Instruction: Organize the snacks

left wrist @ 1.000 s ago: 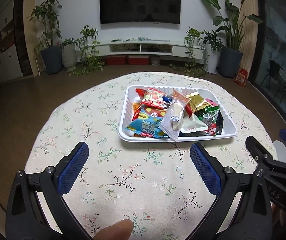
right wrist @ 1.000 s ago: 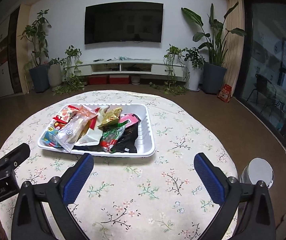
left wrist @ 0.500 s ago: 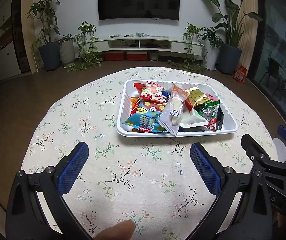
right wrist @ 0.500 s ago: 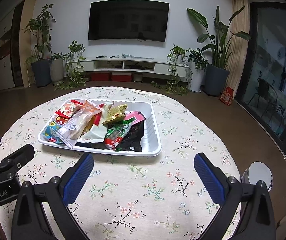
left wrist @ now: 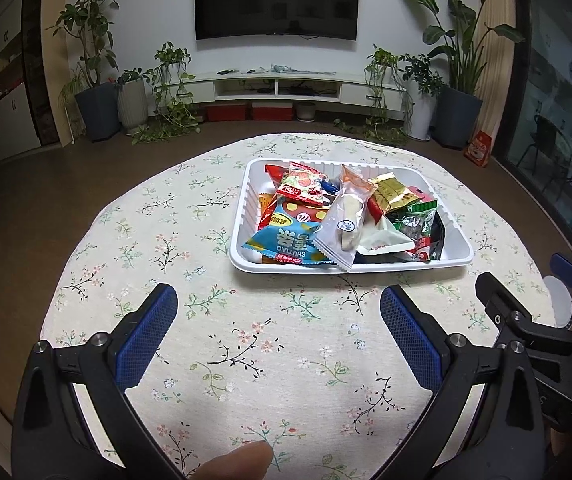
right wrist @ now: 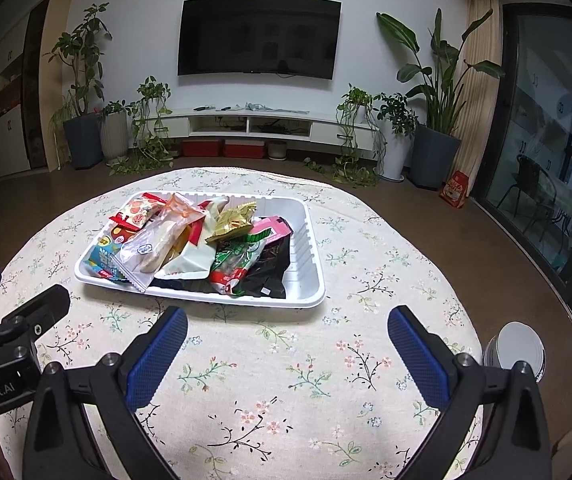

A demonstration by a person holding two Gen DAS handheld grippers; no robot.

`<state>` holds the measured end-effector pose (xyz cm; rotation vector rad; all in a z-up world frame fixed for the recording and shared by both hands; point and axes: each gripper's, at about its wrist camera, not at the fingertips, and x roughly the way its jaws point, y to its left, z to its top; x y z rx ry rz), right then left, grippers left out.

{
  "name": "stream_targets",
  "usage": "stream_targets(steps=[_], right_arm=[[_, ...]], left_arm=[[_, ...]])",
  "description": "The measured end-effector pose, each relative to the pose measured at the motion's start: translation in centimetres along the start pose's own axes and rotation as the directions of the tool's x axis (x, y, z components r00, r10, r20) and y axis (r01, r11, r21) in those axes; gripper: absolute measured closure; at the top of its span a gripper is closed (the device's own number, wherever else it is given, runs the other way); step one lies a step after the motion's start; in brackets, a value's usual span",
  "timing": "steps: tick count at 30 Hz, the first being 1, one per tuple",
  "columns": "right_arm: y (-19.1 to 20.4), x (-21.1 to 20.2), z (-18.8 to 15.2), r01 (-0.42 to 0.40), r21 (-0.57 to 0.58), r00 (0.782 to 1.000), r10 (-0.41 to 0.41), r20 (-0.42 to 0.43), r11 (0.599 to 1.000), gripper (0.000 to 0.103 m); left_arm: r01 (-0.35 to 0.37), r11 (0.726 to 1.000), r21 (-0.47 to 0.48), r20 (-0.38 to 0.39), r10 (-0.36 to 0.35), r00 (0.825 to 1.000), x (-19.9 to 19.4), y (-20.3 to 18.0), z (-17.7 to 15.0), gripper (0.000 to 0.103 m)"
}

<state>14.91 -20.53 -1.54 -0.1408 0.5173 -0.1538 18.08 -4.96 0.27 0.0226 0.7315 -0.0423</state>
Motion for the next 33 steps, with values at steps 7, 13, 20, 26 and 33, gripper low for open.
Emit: stream_targets(steps=[7,13,20,26,33], right_arm=[[-0.03,-0.05,0.01,0.002,0.0,1.0,-0.002,-0.001,1.0,0.0],[-0.08,-0.08,0.06,0.001,0.0,1.0,-0.001,-0.002,1.0,0.0],[-0.1,-0.14,0.08,0.001,0.0,1.0,-0.001,-0.003,1.0,0.0],[-0.18,-0.16,0.2,0.0,0.0,1.0,0.0,-0.003,1.0,0.0],[-0.2,-0.2,0.25,0.0,0.0,1.0,0.0,-0.004,1.0,0.0]], left_arm=[[0.003,1.0,0.001,-0.002,-0.003,1.0,0.02,-0.02,0.02,0.0],[0.003,1.0,0.001,-0.002,-0.003,1.0,0.03,-0.04,0.01,0.0],[0.002,1.0,0.001,-0.002,-0.002,1.0,0.02,-0.06,0.01,0.0],[0.003,1.0,0.002,-0.002,-0.003,1.0,0.02,-0.07,-0.02,0.0],[0.002,1.0,0.003,-0.001,-0.002,1.0,0.01,-0.07,-0.02,0.0]])
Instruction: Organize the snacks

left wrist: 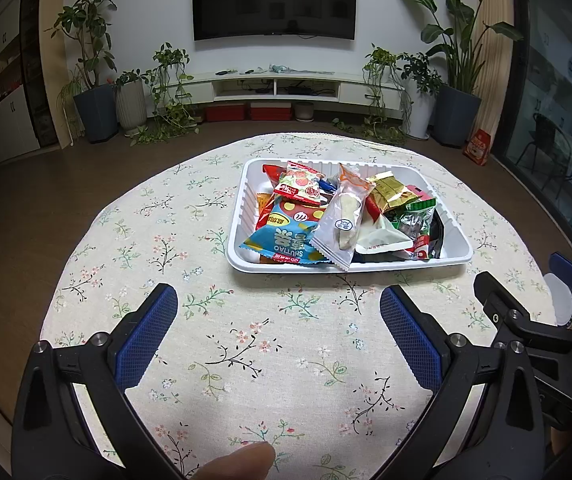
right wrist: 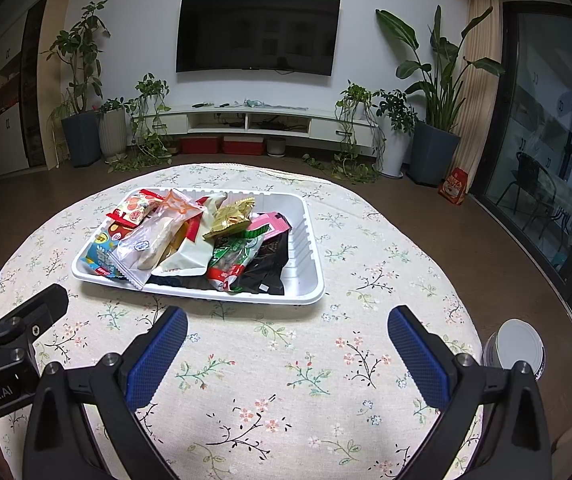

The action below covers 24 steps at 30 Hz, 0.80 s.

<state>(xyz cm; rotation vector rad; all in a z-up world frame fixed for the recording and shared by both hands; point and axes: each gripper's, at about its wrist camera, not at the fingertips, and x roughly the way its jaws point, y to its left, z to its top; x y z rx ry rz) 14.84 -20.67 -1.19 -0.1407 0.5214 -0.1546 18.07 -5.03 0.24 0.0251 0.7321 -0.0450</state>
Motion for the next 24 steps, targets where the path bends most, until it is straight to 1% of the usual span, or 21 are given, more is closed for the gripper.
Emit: stream_targets(steps=[24], right_arm=[[-0.13,-0.15,0.25,0.0,-0.001,1.0,0.0,-0.003,1.0,0.0]], left_arm=[[-0.005,1.0,0.007,0.004,0.005,1.0,-0.02,-0.05,0.05,0.0]])
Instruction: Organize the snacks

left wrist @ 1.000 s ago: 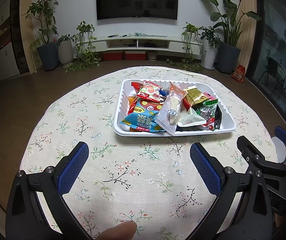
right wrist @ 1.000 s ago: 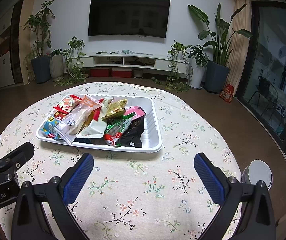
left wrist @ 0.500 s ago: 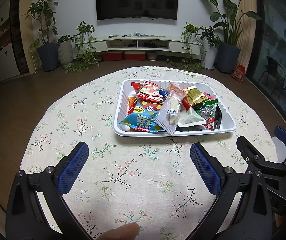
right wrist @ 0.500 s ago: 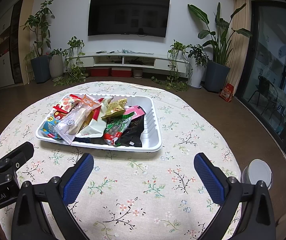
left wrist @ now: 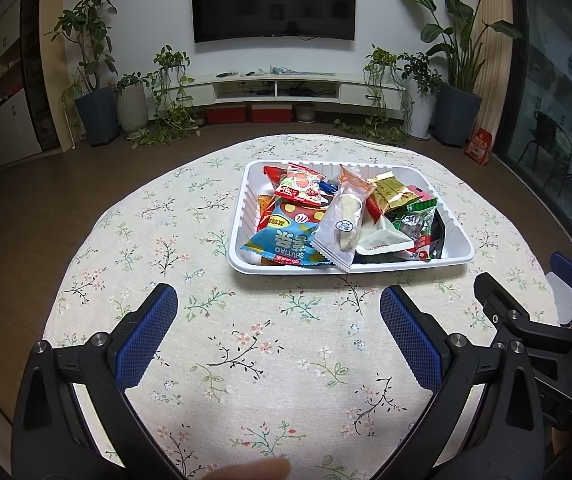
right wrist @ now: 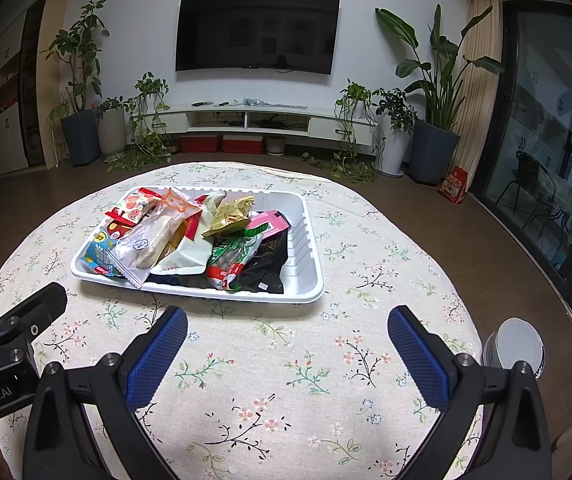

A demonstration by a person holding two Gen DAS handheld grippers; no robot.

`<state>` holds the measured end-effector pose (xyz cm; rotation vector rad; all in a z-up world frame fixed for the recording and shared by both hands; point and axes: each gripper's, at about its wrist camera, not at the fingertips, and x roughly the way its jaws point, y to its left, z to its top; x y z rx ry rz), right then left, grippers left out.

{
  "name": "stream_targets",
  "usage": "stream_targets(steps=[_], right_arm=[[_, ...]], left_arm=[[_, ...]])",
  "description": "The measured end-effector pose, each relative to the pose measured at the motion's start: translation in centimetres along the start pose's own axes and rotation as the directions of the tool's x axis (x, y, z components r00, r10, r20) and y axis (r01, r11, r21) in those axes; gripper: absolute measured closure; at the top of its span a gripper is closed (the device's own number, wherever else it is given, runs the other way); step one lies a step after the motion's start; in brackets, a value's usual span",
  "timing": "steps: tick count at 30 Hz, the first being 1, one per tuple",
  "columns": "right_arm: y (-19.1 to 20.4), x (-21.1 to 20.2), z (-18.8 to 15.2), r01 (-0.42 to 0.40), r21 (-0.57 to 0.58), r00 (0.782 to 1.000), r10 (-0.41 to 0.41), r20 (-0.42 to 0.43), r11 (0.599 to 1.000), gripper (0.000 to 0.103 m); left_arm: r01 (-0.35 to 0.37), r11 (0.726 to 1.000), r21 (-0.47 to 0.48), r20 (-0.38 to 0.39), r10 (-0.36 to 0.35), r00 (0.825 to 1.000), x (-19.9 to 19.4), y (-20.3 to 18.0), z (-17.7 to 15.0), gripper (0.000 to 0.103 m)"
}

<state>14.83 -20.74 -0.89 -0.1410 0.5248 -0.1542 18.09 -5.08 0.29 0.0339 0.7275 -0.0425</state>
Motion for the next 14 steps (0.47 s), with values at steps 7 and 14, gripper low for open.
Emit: stream_targets(steps=[7,14], right_arm=[[-0.01,0.03,-0.33,-0.005,-0.001,1.0,0.005,-0.004,1.0,0.0],[0.02,-0.26,-0.66,-0.007,0.001,1.0,0.007,-0.01,1.0,0.0]], left_arm=[[-0.024,1.0,0.003,0.011,0.024,1.0,0.11,0.12,0.01,0.0],[-0.022,1.0,-0.013,0.002,0.022,1.0,0.45,0.56,0.0,0.0]])
